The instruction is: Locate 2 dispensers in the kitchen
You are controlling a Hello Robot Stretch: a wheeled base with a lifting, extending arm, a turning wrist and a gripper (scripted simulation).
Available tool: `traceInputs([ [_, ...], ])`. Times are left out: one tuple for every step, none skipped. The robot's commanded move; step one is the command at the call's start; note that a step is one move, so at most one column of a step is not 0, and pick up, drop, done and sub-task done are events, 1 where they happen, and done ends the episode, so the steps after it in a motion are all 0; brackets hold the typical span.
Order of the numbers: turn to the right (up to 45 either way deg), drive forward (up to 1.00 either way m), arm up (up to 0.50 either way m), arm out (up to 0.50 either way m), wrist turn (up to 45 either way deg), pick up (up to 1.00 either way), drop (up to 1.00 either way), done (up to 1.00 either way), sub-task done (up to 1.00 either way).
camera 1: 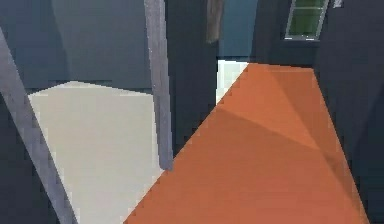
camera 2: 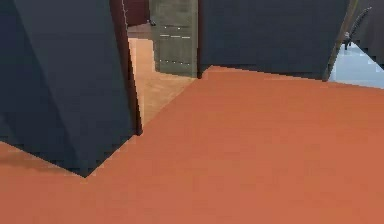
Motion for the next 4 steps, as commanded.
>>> traceInputs([
  [-3.0, 0.00, 0.00, 0.00, 0.0, 0.00, 0.00, 0.00, 0.00],
  [0.0, 0.70, 0.00, 0.00, 0.0, 0.00, 0.00, 0.00, 0.00],
  [15.0, 0.00, 0.00, 0.00, 0.0, 0.00, 0.00, 0.00, 0.00],
  [0.0, 0.15, 0.00, 0.00, 0.0, 0.00, 0.00, 0.00, 0.00],
])
